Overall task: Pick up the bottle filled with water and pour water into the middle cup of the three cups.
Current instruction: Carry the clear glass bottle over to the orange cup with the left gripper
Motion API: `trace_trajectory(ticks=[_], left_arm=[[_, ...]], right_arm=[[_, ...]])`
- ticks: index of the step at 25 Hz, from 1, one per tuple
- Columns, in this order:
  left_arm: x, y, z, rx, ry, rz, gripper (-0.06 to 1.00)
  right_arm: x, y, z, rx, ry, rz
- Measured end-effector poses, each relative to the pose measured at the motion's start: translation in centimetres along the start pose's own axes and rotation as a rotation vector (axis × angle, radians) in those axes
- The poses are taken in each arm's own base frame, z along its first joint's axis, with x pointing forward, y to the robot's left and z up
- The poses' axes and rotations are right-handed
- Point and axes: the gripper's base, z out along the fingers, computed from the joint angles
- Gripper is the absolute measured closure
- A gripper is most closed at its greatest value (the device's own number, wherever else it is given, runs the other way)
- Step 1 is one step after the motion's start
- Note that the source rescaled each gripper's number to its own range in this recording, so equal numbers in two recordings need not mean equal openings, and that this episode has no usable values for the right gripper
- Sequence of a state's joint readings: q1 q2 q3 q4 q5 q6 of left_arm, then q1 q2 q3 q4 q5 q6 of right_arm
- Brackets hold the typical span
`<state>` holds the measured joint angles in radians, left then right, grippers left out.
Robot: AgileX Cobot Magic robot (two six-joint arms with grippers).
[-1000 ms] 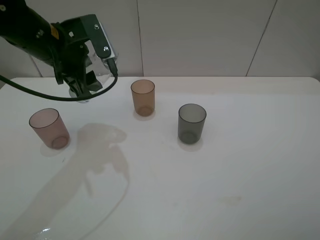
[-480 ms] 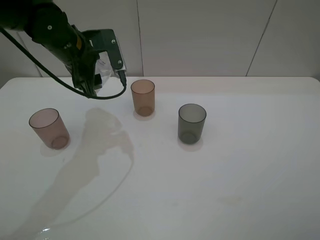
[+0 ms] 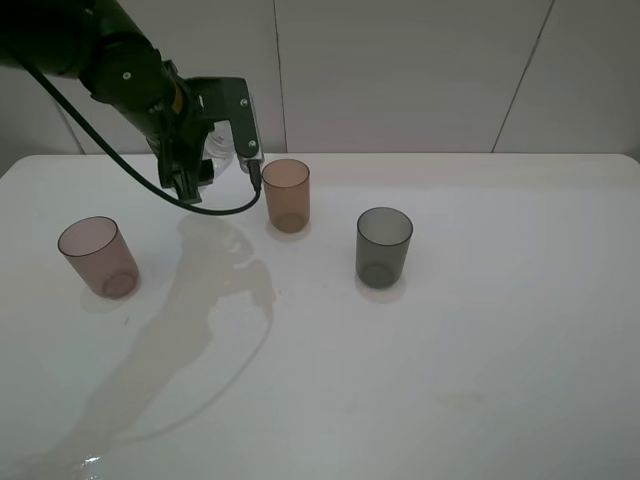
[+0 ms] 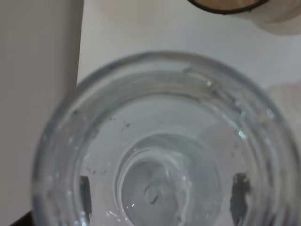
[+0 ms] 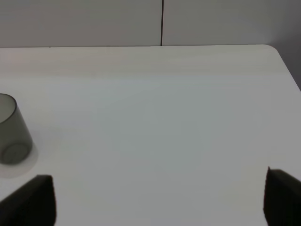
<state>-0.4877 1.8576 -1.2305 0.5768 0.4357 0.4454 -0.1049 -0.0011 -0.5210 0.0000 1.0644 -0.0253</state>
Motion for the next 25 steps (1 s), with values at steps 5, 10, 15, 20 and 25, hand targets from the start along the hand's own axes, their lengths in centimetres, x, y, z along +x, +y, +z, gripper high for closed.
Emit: trace_trajectory(ticks=[5,10,15,20,25], left_arm=[[-1.7,0.6,0.8,-0.026,0.047,0.031,0.94],[-3.4,0.8,1.4,-0.071,0.122,0.104,0.94],[-5.1,0.5,1.6,-0.105,0.134,0.158,0.94],[-5.3,-0.1,2.1,-0.116,0.183,0.223,0.94],[-5.5,-0.8,2.7,-0.112,0.215,0.270,0.94]], right_arm=[[0.0,0.0,0.0,0.000,0.000,0.000],[0.0,0.0,0.0,0.000,0.000,0.000],[0.0,0.0,0.0,0.000,0.000,0.000],[0.0,0.0,0.0,0.000,0.000,0.000],[0.0,0.0,0.0,0.000,0.000,0.000]])
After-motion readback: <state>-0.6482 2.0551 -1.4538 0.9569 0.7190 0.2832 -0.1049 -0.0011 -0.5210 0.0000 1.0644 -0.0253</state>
